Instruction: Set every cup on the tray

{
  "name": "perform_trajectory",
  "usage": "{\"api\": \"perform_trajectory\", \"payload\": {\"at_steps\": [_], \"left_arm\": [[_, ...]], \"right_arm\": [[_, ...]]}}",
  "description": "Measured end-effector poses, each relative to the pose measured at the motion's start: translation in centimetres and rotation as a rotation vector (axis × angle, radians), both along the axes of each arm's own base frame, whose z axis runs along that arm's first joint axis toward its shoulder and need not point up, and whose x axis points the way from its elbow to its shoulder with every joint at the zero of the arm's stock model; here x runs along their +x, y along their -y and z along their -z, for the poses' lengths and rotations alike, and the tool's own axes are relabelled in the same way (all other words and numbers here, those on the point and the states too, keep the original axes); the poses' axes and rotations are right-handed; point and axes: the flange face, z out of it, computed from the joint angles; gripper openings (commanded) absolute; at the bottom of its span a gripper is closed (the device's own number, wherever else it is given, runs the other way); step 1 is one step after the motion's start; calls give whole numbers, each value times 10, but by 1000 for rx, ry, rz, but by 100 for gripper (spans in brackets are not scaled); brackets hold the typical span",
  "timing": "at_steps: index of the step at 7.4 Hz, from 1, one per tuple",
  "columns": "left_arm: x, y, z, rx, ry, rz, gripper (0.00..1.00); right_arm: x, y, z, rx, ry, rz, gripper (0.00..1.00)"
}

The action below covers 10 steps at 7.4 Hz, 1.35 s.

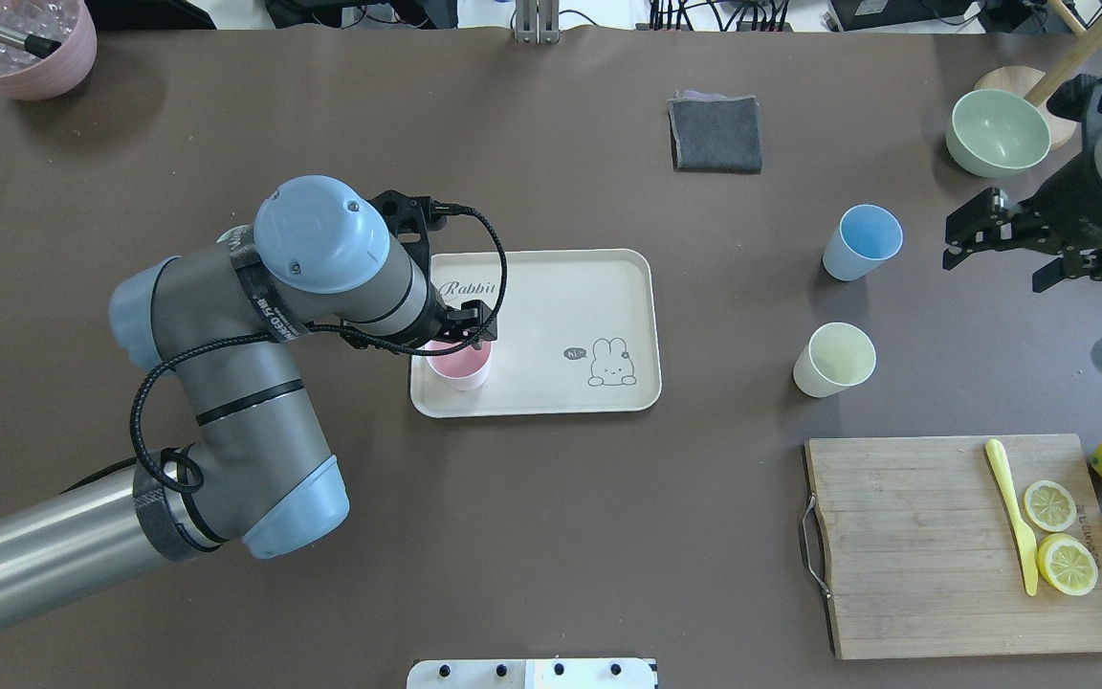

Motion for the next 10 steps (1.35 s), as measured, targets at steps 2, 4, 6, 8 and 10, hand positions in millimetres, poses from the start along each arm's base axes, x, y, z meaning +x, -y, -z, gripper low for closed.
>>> {"api": "perform_trajectory", "payload": {"at_steps": [2,4,6,8,10], "left_arm": [[-14,10,0,7,6,15,98],[-31,17,2,59,26,-7,98],[-44,24,5,86,34,-11,98],[-69,36,-3,164,55,-81,98],[-96,47,-11,192,70,-100,98]], "right_arm": [[-51,-16,3,18,-13,-6,100],[-94,-28,-6,34,-20,-15,100],[-113,-29,-24,41,-30,-10,97],[-121,-33,-35,35,-37,4,39],[-132,-41,-38,28,-42,19,0]]}}
